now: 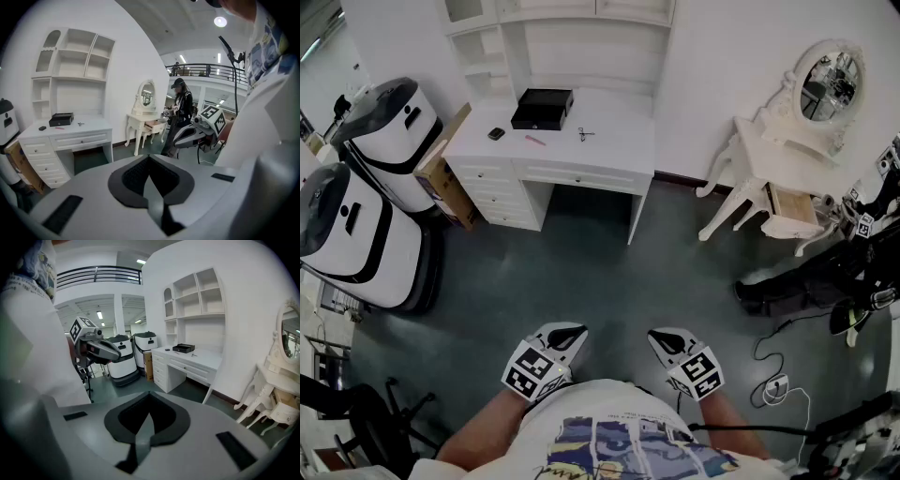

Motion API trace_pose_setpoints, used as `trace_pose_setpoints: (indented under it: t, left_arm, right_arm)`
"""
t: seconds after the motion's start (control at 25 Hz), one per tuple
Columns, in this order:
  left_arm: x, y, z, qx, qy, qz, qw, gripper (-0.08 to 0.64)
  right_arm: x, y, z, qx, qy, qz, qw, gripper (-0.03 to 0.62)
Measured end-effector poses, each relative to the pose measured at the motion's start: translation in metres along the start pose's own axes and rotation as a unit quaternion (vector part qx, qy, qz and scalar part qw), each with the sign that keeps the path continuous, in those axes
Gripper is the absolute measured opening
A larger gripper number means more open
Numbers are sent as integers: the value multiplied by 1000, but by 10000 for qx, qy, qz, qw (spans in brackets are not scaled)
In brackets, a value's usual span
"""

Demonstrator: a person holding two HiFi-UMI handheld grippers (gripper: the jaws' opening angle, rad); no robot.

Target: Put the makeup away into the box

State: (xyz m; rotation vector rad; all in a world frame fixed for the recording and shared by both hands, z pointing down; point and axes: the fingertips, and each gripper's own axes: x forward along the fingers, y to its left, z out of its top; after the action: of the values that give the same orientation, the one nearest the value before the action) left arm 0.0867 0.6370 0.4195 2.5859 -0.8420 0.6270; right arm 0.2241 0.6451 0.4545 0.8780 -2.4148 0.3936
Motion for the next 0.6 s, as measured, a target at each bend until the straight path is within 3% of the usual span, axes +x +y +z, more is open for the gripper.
trace_pose_setpoints:
  t: [0.6]
  left_arm:
    - [-70, 92, -22, -386, -160, 127, 9990, 14]
  right_arm:
    - [94, 39, 68, -75, 143, 169, 9997, 25]
